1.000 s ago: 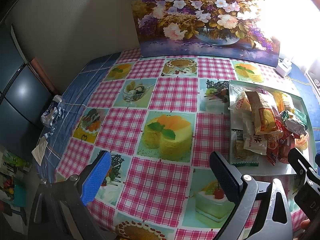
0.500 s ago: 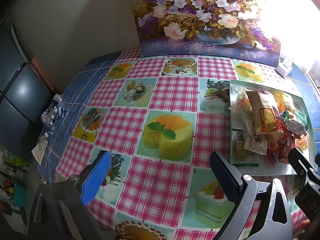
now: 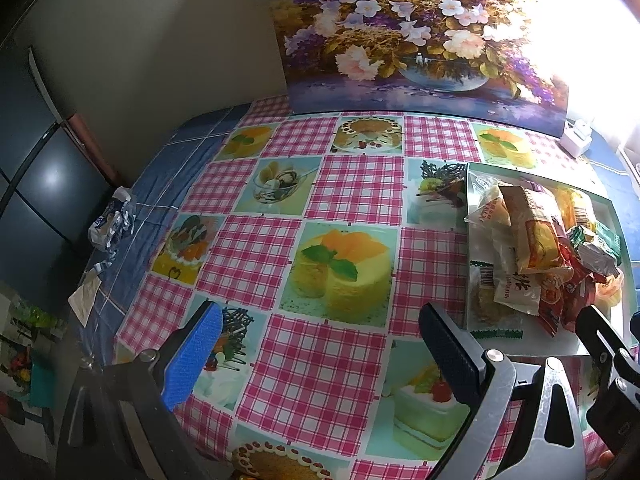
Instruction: Organize snacks
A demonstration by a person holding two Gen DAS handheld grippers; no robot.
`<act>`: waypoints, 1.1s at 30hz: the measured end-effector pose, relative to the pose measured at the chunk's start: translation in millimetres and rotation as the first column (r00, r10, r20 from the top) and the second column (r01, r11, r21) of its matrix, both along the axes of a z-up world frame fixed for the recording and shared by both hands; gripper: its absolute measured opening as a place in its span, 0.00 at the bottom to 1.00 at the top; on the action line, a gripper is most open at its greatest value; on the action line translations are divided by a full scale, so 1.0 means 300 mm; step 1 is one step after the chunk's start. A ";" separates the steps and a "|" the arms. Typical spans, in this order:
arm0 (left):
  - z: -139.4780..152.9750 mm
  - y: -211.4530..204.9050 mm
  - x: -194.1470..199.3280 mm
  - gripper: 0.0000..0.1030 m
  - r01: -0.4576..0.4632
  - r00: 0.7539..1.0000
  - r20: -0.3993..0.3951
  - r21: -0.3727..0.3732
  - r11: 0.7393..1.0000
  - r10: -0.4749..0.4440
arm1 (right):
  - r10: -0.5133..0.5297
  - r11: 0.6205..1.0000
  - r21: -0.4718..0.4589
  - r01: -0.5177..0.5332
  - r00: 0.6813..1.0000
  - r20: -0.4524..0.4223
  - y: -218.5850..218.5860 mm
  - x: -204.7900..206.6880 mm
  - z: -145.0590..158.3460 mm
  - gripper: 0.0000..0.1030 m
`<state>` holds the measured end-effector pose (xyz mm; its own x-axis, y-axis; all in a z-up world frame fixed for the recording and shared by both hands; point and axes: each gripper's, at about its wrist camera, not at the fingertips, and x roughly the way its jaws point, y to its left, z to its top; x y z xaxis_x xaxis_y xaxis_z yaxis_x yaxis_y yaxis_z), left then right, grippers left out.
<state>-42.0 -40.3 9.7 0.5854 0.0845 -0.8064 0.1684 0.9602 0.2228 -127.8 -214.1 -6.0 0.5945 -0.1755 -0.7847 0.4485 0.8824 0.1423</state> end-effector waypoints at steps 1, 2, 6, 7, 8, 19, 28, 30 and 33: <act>0.000 0.000 0.000 0.96 -0.002 1.000 0.001 0.001 1.000 0.002 | 0.001 1.000 0.001 -0.001 1.000 0.001 0.001 0.000 0.000 1.00; 0.000 0.000 0.000 0.96 -0.003 1.000 0.002 0.003 1.000 0.003 | 0.004 1.000 0.002 -0.004 1.000 0.002 0.002 0.001 0.000 1.00; -0.001 -0.004 0.000 0.96 -0.004 1.000 0.006 0.014 1.000 0.004 | 0.013 1.000 0.010 -0.014 1.000 0.008 0.004 0.000 0.000 1.00; -0.001 -0.006 0.000 0.96 -0.004 1.000 0.007 0.018 1.000 0.004 | 0.014 1.000 0.012 -0.014 1.000 0.010 0.004 0.000 0.000 1.00; -0.002 -0.008 0.000 0.96 -0.003 1.000 0.007 0.023 1.000 0.003 | 0.015 1.000 0.014 -0.015 1.000 0.012 0.003 -0.001 0.001 1.00; -0.001 -0.020 -0.004 0.96 0.003 1.000 0.015 0.043 0.999 -0.004 | 0.021 0.999 0.028 -0.021 1.000 0.022 0.000 -0.003 0.000 1.00; -0.002 -0.021 -0.004 0.96 0.002 1.000 0.014 0.043 0.999 -0.003 | 0.021 0.999 0.029 -0.022 1.000 0.021 -0.002 -0.003 -0.002 1.00; -0.001 -0.021 -0.005 0.96 0.003 1.000 0.014 0.043 0.999 -0.004 | 0.021 0.999 0.029 -0.022 1.000 0.022 -0.002 -0.004 -0.002 1.00; -0.002 -0.022 -0.005 0.96 0.004 1.000 0.014 0.043 0.999 -0.005 | 0.021 0.999 0.029 -0.021 1.000 0.022 -0.002 -0.004 -0.002 1.00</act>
<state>-43.5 -46.9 9.2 0.5975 0.1163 -0.7934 0.1691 0.9489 0.2664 -128.9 -214.7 -6.6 0.6145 -0.1400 -0.7764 0.4265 0.8869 0.1776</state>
